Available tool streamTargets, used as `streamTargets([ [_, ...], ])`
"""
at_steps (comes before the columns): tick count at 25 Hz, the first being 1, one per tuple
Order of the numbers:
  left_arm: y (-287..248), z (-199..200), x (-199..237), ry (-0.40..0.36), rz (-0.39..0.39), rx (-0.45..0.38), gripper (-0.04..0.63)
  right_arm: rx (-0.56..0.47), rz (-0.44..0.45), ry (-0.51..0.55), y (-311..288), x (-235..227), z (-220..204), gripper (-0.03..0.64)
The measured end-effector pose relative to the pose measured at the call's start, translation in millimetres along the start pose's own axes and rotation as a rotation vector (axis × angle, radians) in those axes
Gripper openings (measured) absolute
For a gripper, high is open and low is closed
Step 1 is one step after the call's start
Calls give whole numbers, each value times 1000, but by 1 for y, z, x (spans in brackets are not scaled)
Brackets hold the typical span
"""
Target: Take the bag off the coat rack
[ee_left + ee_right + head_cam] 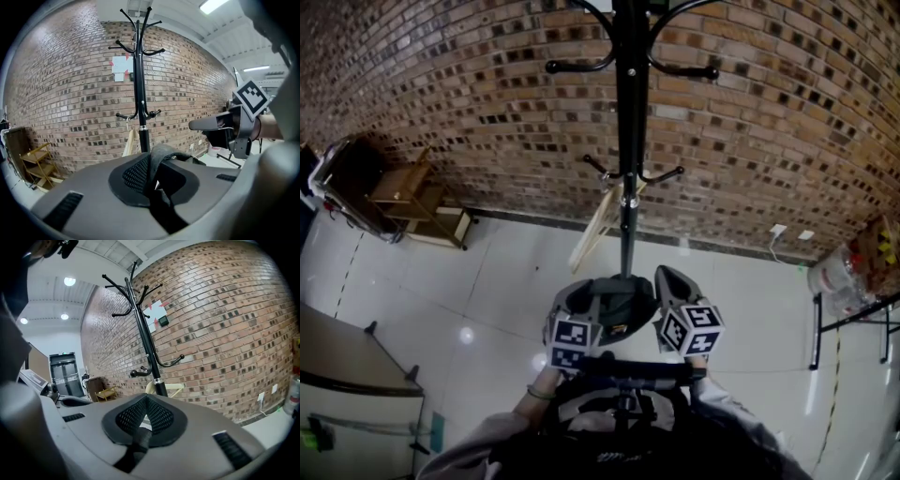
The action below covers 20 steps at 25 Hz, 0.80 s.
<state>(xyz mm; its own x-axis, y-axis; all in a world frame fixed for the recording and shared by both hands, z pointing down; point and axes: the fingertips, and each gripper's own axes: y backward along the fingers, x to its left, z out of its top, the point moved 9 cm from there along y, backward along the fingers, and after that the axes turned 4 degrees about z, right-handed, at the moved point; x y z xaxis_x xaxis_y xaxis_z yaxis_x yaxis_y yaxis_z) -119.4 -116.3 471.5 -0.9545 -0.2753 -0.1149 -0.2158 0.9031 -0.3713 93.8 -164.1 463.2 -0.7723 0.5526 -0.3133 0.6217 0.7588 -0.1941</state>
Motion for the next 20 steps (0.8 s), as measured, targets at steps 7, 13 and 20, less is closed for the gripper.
streamTargets([
  [7,-6,6,0,-15,-16,-11,49,0,-8,-6,-3,-2,-1,7],
  [13,-12,10,0,-26,-30,-5,49,4,-19,-16,-6,-6,-2,8],
  [20,-17,7,2,-35,-41,15,49,10,-28,-24,-10,-10,-7,8],
])
